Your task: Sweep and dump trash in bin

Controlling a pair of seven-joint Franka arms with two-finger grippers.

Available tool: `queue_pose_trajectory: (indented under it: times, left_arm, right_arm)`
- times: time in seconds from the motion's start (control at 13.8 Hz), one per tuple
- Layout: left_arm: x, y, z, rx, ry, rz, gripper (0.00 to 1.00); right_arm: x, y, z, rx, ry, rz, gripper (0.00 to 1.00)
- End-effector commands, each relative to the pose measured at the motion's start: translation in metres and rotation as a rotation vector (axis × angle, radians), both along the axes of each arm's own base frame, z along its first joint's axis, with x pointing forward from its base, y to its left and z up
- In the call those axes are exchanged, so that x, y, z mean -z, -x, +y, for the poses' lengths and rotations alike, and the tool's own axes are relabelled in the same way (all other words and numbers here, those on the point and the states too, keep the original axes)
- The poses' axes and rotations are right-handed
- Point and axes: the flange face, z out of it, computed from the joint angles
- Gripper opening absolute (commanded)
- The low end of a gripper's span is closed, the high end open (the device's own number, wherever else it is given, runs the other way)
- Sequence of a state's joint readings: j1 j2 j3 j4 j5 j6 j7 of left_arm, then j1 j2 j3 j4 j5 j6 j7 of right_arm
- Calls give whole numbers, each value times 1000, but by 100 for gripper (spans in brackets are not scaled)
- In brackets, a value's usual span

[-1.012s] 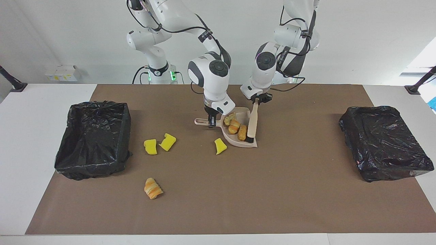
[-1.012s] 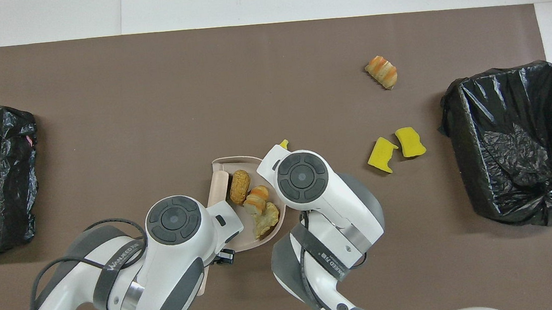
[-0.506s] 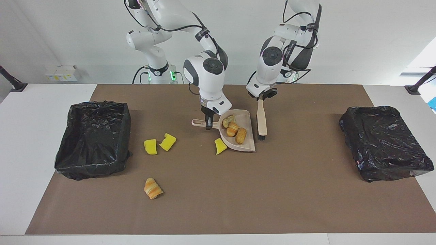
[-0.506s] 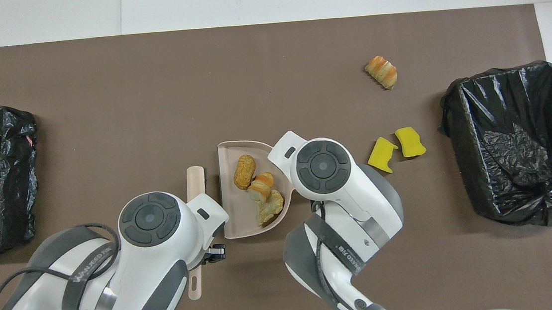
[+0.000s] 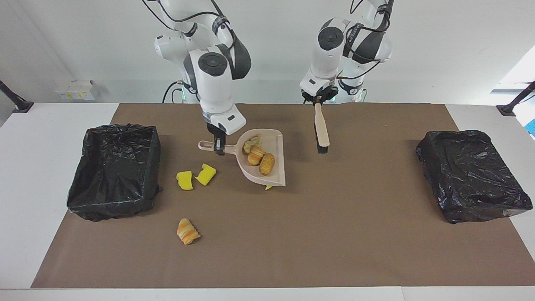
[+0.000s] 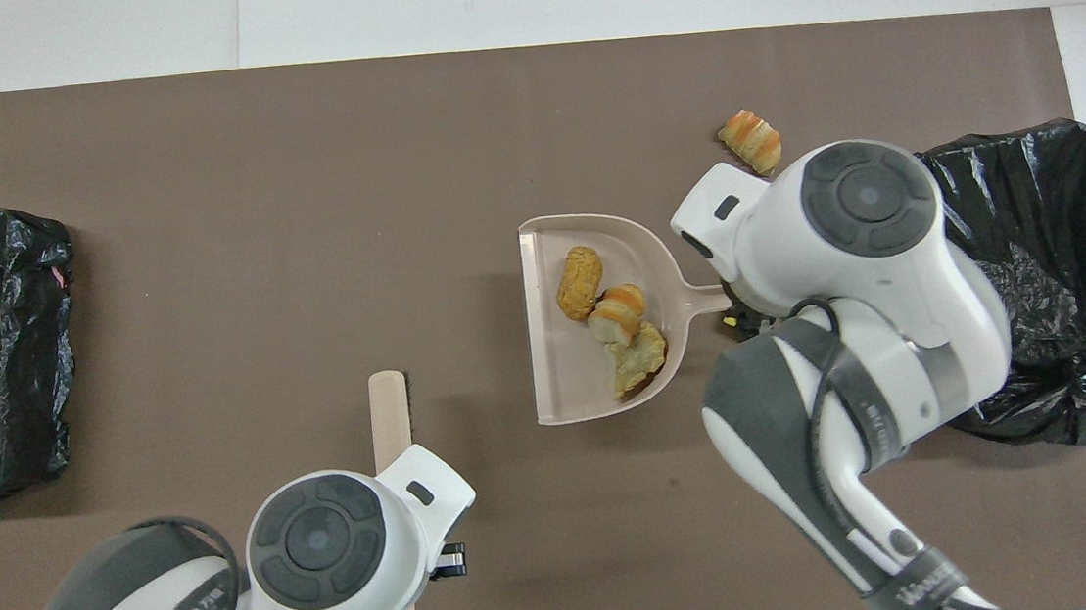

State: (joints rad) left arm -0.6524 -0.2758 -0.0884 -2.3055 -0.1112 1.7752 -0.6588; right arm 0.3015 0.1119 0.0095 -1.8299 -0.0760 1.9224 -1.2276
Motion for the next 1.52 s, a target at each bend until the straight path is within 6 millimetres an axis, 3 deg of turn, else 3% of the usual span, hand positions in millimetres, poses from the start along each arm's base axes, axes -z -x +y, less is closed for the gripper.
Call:
queue_pose_trajectory:
  times: [0.0, 0.29, 0.51, 0.58, 0.8, 0.94, 1.08, 1.16, 1.23, 1.37, 1.45]
  left_arm:
    - [27, 58, -31, -45, -13, -39, 0]
    - [65, 129, -69, -74, 41, -72, 0]
    - [81, 147, -75, -88, 61, -78, 0]
    - [85, 152, -78, -71, 57, -75, 0]
    - [94, 156, -80, -61, 48, -51, 0]
    - [101, 154, -80, -71, 41, -32, 0]
    - [123, 155, -82, -49, 5, -4, 0]
    - [127, 154, -84, -47, 0, 0, 7]
    - [125, 153, -85, -48, 2, 0, 24]
    - [119, 144, -90, -59, 11, 0, 71]
    - [113, 137, -91, -70, 24, -5, 100]
  right_arm:
    - [-16, -15, -64, -36, -25, 24, 0]
    - [-36, -27, -184, -1, -18, -2, 0]
    - [-53, -28, -275, 32, 36, -39, 0]
    - [-56, -26, -298, 21, 67, -43, 0]
    - [-59, -15, -355, 30, 174, -38, 0]
    - [-65, -10, -375, 16, 287, -34, 0]
    - [-68, -6, -386, 0, 375, -11, 0]
    - [-69, -5, -388, -7, 415, -2, 0]
    - [-72, -5, -391, -19, 466, 9, 0]
    - [-77, -5, -394, -55, 574, 31, 0]
    - [-80, -8, -390, -75, 627, 37, 0]
